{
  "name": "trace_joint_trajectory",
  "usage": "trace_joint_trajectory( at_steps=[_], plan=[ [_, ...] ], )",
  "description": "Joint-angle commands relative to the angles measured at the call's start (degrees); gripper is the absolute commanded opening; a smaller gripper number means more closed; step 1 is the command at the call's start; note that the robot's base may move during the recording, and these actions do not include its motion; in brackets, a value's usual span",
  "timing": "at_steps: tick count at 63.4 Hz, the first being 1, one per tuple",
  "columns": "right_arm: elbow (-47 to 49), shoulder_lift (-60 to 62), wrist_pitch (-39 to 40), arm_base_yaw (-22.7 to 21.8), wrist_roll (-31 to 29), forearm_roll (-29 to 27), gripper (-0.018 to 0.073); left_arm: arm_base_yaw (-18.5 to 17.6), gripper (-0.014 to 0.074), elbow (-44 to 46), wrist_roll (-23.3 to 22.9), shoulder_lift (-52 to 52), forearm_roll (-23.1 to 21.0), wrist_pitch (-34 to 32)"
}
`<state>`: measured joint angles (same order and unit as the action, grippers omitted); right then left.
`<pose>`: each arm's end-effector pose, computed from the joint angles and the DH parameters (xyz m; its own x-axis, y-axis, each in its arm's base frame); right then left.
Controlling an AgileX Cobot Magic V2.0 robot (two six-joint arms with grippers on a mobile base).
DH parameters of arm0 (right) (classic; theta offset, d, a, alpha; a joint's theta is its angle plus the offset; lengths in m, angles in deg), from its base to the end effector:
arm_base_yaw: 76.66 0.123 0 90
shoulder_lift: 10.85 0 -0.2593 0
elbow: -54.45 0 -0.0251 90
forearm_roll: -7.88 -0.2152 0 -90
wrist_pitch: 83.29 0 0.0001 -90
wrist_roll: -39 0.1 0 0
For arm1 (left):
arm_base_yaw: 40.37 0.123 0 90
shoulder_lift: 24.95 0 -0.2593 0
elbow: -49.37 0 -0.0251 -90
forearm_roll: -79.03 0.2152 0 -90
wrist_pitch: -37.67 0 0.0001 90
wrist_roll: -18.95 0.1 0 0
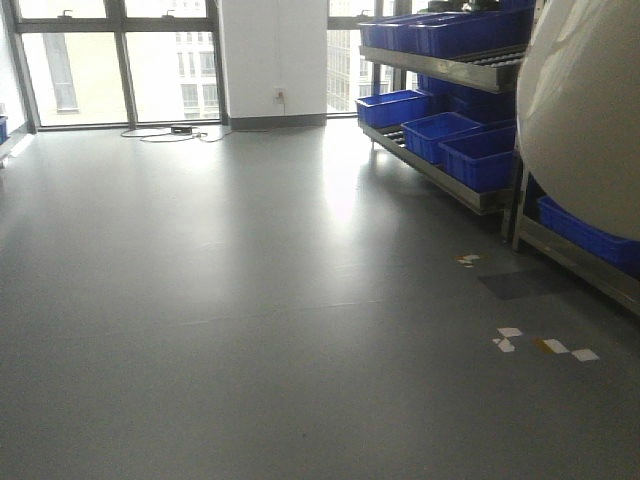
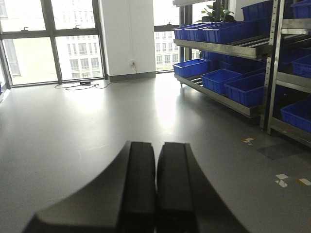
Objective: Move white bin to right shelf second layer
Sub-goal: 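Drive the base along the shelves toward the windows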
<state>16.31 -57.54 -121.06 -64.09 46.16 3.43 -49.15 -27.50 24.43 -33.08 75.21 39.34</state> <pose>0.1145 0.0304 0.3023 -0.5631 0.0641 -0.8239 -0.1548 0.9711 0.1814 0.0547 -0.0086 0.2091 0.0619 0.0198 -0.9979 0.1528 0.9878 0.0291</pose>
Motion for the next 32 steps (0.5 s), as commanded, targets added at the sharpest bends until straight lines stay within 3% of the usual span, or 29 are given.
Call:
trace_joint_trajectory(
  at_steps=[1,32],
  plan=[
    [1.77,0.15,4.95,-0.37,-0.17,-0.42,0.0055,-0.18,0.0085,-1.9,-0.43,0.97,-0.44,-5.15],
    [1.77,0.15,4.95,-0.37,-0.17,-0.42,0.0055,-0.18,0.0085,-1.9,-0.43,0.97,-0.44,-5.15]
  ],
)
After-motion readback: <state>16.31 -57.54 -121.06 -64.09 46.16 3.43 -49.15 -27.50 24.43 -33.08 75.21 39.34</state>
